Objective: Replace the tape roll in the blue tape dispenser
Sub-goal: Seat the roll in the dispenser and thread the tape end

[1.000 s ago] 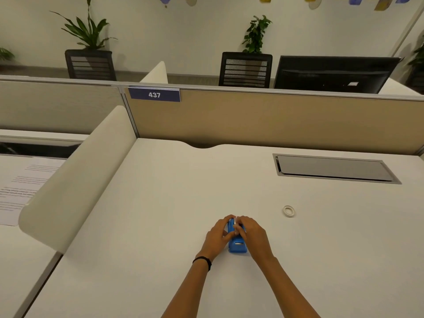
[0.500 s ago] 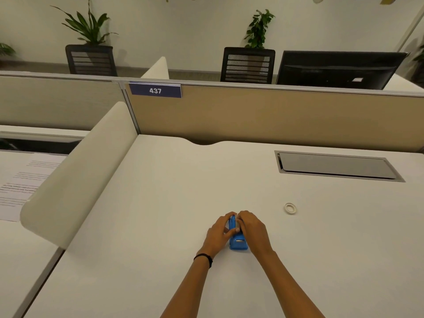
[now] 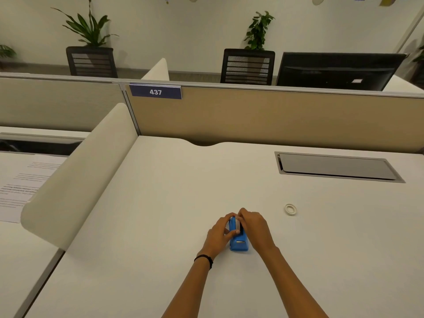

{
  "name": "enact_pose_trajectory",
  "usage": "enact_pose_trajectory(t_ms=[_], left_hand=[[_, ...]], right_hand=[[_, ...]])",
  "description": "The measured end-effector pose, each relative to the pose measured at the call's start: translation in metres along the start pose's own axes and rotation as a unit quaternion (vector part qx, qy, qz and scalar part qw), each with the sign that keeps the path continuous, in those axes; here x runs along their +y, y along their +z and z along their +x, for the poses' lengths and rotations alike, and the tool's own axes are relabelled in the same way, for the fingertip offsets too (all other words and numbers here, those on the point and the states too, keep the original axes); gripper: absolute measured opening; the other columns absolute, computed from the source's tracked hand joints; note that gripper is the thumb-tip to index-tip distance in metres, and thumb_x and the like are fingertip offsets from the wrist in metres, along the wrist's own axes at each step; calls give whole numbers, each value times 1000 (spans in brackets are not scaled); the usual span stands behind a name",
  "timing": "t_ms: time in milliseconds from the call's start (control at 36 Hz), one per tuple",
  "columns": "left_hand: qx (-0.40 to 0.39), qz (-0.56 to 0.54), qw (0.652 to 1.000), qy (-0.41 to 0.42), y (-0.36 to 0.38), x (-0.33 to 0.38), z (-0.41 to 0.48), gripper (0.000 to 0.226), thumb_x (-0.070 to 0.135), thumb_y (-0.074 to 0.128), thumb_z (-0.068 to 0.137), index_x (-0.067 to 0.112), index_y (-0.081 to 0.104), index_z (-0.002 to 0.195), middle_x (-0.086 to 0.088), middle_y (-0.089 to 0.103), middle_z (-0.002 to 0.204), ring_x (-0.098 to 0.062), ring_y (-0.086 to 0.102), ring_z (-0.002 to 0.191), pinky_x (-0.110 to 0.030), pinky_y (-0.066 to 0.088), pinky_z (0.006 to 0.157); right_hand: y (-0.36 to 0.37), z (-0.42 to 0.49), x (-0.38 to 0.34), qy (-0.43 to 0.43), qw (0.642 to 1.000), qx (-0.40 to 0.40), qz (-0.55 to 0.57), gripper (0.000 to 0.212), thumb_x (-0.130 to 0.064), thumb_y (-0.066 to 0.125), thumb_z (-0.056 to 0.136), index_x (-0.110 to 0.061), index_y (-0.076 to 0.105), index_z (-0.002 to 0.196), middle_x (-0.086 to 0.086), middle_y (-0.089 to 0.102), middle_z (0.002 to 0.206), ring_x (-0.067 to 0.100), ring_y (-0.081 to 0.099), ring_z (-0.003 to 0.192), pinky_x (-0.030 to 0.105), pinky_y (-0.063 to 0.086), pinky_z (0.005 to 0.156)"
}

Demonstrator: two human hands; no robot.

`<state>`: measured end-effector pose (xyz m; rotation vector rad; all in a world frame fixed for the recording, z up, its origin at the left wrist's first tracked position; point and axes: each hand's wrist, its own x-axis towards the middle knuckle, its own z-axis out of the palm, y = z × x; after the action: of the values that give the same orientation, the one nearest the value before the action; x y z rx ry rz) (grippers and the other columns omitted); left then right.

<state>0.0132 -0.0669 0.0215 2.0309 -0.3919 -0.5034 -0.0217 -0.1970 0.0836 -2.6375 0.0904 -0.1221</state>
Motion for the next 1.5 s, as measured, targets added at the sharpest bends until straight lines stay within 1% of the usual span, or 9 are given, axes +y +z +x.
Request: enact_pose_trajectory(t_ms=[139,250,389,667,833,944,1167,1278,1500], left_hand=[[-7,6,1000,-1,0,-1,0,51,40,56,88,32,36,134,2,50,132,-11,58,86,-27,50,87],[-29,19,999,-2,-3,0,-1,52,41,49,91,30,31,138,2,47,137,-12,56,92,-29,46,94],[-45,3,999,-9,-7,5,-3,46,43,32,96,28,31,140,0,42,144,-20,43,129,-43,33,112],[4,23,1000,-10,1,4,-2,39,35,42,96,32,37,134,3,49,136,-16,57,104,-33,45,100],[7,27,999,-16,2,7,-1,41,32,43,96,26,37,136,-1,47,139,-24,56,113,-40,42,105],[10,23,999,-19,2,8,0,41,33,43,96,24,38,136,-2,48,138,-25,56,113,-40,43,105],[24,11,1000,-12,3,7,2,35,35,43,96,26,44,129,0,53,133,-18,53,117,-35,41,104],[29,11,999,-11,4,5,4,34,34,43,95,26,45,128,0,54,132,-18,54,115,-31,42,101],[36,4,999,-1,6,2,5,31,33,44,95,26,46,126,1,55,130,-17,54,116,-31,42,100]], right_hand=[[-3,2,0,-7,1000,8,-7,22,-26,50,92,-5,57,87,12,69,80,16,54,61,16,38,59],[-3,2,0,1,1000,3,10,21,-24,48,93,-5,55,86,13,68,78,21,60,64,22,45,59],[-6,0,2,5,999,-5,46,18,-20,47,94,-5,54,86,15,68,78,26,63,68,34,53,65],[-7,-7,2,28,996,-11,80,16,-20,45,95,-13,47,81,10,66,76,14,52,60,9,41,55],[-6,-8,5,34,995,-2,95,14,-18,45,95,-10,51,86,14,64,80,12,48,63,0,38,58],[-6,-8,7,9,998,13,58,18,-22,45,95,-9,53,87,14,67,84,12,50,65,3,35,54],[-8,-12,5,-34,998,47,30,18,-20,56,89,-4,63,94,15,70,89,26,63,79,21,44,74],[-12,-15,2,-97,993,72,6,14,-4,76,69,0,67,79,17,72,72,30,67,62,42,59,65],[-6,-21,3,-143,983,107,-42,26,-12,88,51,-7,67,66,7,68,62,17,62,50,24,55,55]])
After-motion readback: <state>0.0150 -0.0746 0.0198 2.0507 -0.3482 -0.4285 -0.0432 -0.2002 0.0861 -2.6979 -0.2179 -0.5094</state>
